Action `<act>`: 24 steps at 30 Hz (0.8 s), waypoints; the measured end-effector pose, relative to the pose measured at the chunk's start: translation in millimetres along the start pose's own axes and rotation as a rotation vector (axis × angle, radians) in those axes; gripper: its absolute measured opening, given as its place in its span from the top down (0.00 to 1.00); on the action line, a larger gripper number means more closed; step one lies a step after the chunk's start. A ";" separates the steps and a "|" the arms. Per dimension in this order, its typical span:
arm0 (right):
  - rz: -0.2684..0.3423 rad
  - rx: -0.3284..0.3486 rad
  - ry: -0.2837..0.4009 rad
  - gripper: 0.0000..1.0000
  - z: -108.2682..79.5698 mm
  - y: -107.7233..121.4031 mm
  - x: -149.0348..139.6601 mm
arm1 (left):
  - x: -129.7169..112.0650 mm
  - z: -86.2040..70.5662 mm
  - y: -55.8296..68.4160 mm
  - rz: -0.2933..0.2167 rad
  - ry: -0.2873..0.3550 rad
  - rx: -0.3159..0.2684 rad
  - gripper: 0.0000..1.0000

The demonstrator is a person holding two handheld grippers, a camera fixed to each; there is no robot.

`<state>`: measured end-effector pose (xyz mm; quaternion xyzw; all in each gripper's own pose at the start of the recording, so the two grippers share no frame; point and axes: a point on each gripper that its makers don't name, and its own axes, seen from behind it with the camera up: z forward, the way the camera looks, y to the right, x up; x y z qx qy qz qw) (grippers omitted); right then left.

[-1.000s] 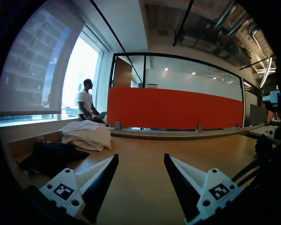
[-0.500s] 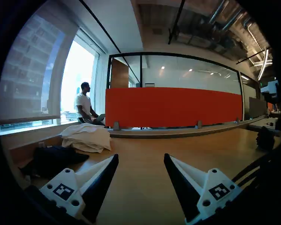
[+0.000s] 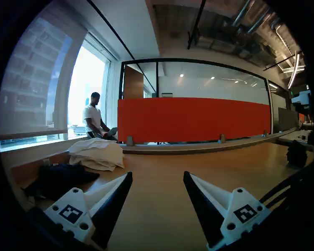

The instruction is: Fold towel

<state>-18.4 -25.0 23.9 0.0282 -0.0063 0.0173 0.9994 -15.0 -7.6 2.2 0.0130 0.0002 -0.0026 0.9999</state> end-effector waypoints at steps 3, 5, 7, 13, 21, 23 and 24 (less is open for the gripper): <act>-0.012 -0.007 0.014 0.00 -1.3 4.1 0.6 | -0.3 0.0 -0.9 0.001 0.000 0.000 0.10; -0.021 -0.014 0.024 0.00 -2.2 8.2 0.8 | -0.5 -0.1 -1.2 0.003 -0.001 0.000 0.10; -0.029 -0.023 0.036 0.00 -3.5 12.9 0.6 | -0.5 0.0 -1.1 0.004 -0.001 0.000 0.10; -0.040 -0.049 0.055 0.00 -8.7 29.0 -7.7 | -0.5 0.6 -0.7 0.001 -0.001 0.000 0.10; -0.011 -0.035 0.028 0.00 -12.3 37.9 -43.6 | -0.9 0.3 0.1 0.003 -0.001 0.000 0.10; -0.001 -0.030 0.032 0.00 -13.4 38.9 -50.1 | -0.6 0.4 0.1 0.002 0.000 0.000 0.10; 0.003 -0.028 0.034 0.00 -13.9 39.5 -53.2 | -0.5 0.5 0.0 0.002 0.000 0.000 0.10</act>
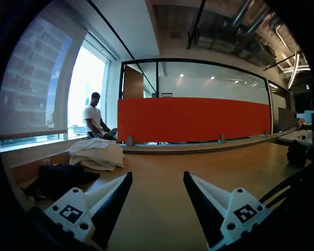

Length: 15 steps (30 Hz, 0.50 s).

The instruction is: Fold towel

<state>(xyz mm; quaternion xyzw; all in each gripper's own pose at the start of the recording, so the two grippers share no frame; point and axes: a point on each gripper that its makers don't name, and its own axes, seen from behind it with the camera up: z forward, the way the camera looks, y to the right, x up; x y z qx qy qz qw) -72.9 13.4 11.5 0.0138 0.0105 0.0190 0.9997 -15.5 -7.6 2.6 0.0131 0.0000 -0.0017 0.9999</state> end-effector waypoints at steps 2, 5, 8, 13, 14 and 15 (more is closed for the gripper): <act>0.004 0.001 0.006 0.00 -1.5 1.6 -6.6 | 0.1 0.1 -0.1 0.000 0.000 0.000 0.10; 0.005 0.001 0.007 0.00 -2.8 3.0 -17.2 | 0.0 0.2 -0.1 0.001 0.000 0.000 0.10; 0.011 -0.001 0.003 0.00 -3.1 3.6 -28.3 | 0.0 0.4 0.1 0.001 0.000 0.000 0.10; 0.033 -0.018 -0.004 0.00 -2.6 7.7 -47.1 | -0.1 0.4 0.0 0.000 0.000 0.000 0.10; 0.039 -0.025 -0.006 0.00 -2.6 9.4 -50.8 | -0.1 0.3 -0.1 0.000 0.000 0.000 0.10; 0.044 -0.031 -0.007 0.00 -2.5 10.8 -53.8 | -0.1 0.3 -0.1 0.000 0.000 0.000 0.10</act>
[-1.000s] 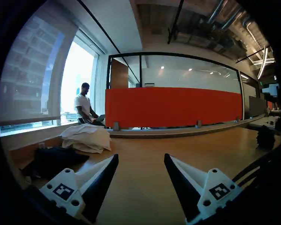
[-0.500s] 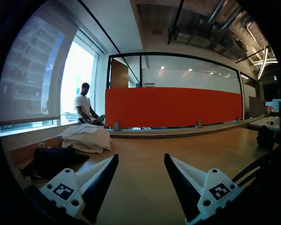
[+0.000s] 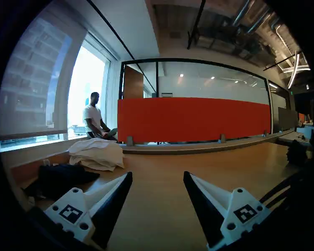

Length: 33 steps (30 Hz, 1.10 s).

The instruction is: Fold towel

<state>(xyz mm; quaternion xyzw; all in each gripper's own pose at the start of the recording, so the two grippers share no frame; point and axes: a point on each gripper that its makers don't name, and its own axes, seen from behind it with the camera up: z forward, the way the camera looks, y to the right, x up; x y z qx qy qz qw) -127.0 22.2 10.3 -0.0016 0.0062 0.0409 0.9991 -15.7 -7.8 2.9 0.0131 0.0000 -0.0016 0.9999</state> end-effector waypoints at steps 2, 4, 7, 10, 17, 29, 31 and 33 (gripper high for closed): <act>0.006 -0.011 -0.002 0.00 0.4 3.1 -5.4 | 0.0 0.0 0.1 0.001 0.000 0.000 0.10; 0.008 -0.018 -0.005 0.00 0.9 5.4 -8.5 | 0.0 0.1 0.3 0.001 0.000 0.000 0.10; 0.009 -0.025 -0.007 0.00 1.7 8.1 -11.6 | 0.1 0.2 0.4 0.000 0.000 0.000 0.10; 0.012 -0.027 -0.008 0.00 1.8 9.5 -14.1 | 0.1 0.1 0.0 0.000 0.000 0.000 0.10; 0.017 -0.017 -0.011 0.00 -0.2 5.4 -19.1 | 0.2 0.2 -0.2 0.000 0.000 0.000 0.10; -0.006 -0.006 -0.025 0.00 -1.5 2.7 -37.3 | 0.2 0.2 0.5 0.000 0.000 0.000 0.10; -0.011 -0.004 -0.024 0.00 -1.9 1.6 -37.1 | 0.0 0.2 0.5 0.000 0.000 0.000 0.10; -0.017 -0.001 -0.023 0.00 -2.8 0.4 -36.2 | -0.1 0.1 0.4 0.000 0.000 0.000 0.10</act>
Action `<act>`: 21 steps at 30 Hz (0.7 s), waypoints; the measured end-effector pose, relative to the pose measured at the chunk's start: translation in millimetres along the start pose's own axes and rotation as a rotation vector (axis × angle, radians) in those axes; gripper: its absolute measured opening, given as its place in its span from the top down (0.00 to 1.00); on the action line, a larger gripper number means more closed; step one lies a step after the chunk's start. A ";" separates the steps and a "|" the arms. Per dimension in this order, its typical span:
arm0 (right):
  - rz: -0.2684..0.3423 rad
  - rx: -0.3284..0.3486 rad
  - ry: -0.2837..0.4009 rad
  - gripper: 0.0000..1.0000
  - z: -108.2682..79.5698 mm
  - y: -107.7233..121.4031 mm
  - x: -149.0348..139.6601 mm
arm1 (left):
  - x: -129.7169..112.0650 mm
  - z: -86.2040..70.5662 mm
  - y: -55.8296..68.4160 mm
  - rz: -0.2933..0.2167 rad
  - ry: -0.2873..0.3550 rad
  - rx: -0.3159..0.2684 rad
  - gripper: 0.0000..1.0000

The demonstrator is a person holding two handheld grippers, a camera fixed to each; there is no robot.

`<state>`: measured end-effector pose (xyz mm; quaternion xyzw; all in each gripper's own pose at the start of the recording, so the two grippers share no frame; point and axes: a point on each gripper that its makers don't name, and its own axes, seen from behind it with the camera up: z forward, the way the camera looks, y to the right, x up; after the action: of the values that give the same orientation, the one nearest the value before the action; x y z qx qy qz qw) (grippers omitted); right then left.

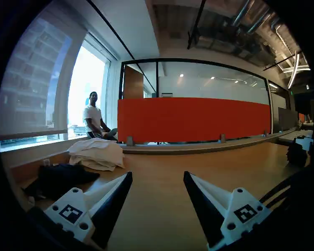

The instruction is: Fold towel

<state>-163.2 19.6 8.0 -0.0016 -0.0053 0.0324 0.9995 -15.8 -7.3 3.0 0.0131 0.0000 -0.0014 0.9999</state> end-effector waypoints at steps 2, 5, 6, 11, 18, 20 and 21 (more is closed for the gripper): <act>-0.006 0.004 -0.001 0.00 -0.7 -1.6 0.2 | 0.0 -0.1 0.2 0.000 0.000 0.000 0.09; -0.014 0.010 -0.007 0.00 -0.5 -3.9 -1.3 | 0.0 -0.3 0.3 0.000 0.000 0.000 0.09; -0.017 0.012 -0.008 0.00 -0.4 -4.5 -1.7 | 0.0 -0.3 0.2 0.000 0.000 0.000 0.09; -0.035 0.016 -0.007 0.00 -0.6 -9.0 -1.4 | -0.1 -0.4 -0.7 0.000 0.000 0.000 0.08; -0.035 0.018 -0.008 0.00 0.2 -10.1 -1.0 | -0.1 -0.6 -0.7 0.000 0.000 0.000 0.08; -0.035 0.018 -0.008 0.00 0.5 -9.9 -1.2 | 0.0 -0.7 -0.7 0.000 0.000 0.000 0.08; -0.035 0.018 -0.008 0.00 0.5 -9.8 -1.3 | 0.1 -0.8 -0.6 0.000 0.000 0.000 0.08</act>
<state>-163.8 9.7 8.6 0.0074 -0.0092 0.0149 0.9998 -15.7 -7.9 2.2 0.0132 0.0000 -0.0015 0.9999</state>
